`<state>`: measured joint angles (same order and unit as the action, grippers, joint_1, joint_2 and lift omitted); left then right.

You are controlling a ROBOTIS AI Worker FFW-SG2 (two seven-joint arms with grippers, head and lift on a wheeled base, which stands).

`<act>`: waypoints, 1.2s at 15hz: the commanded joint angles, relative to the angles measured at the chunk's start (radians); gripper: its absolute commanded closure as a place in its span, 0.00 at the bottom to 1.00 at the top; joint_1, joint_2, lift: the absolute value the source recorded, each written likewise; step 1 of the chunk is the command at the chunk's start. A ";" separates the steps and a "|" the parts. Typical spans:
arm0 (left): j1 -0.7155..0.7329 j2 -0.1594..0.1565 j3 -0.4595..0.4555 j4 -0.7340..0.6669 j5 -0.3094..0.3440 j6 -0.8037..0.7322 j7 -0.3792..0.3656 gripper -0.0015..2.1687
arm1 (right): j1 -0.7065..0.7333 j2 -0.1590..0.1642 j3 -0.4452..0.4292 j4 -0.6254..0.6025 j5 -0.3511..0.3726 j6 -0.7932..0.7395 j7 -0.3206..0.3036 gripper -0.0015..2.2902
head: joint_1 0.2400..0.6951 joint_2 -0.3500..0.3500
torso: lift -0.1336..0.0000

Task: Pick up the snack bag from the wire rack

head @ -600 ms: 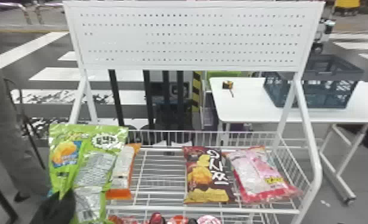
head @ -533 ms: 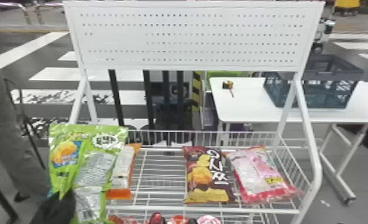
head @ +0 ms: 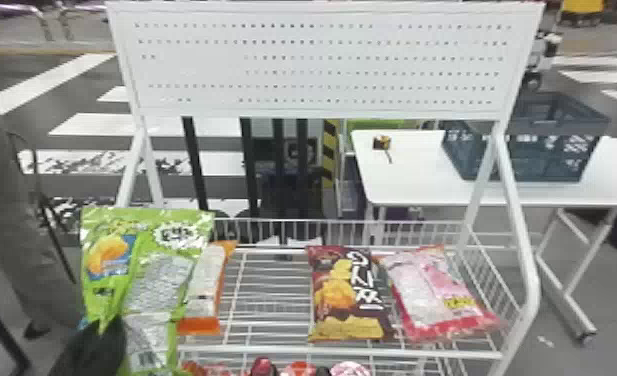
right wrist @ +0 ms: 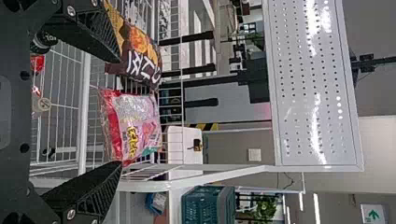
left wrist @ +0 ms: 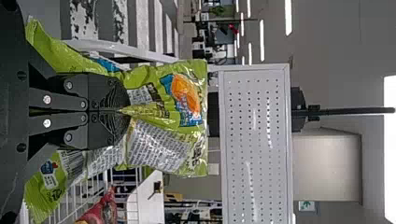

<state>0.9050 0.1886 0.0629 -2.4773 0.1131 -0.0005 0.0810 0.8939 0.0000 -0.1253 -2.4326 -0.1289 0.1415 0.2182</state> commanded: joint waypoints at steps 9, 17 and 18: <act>-0.003 -0.001 -0.031 0.006 -0.024 -0.003 -0.001 0.84 | -0.641 0.001 0.090 0.569 0.114 0.082 -0.031 0.06 | 0.57 0.50 | 1.00; -0.017 0.006 -0.031 0.017 -0.019 0.003 -0.001 0.84 | -0.880 0.001 0.064 0.828 0.224 0.272 -0.022 0.24 | 0.57 0.50 | 1.00; -0.018 0.008 -0.031 0.018 -0.018 0.003 -0.001 0.84 | -0.880 0.001 0.064 0.827 0.226 0.300 -0.020 0.48 | 0.57 0.50 | 1.00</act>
<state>0.8900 0.1945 0.0322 -2.4611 0.0933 0.0024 0.0798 0.0175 0.0000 -0.0596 -1.6083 0.0952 0.3974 0.1969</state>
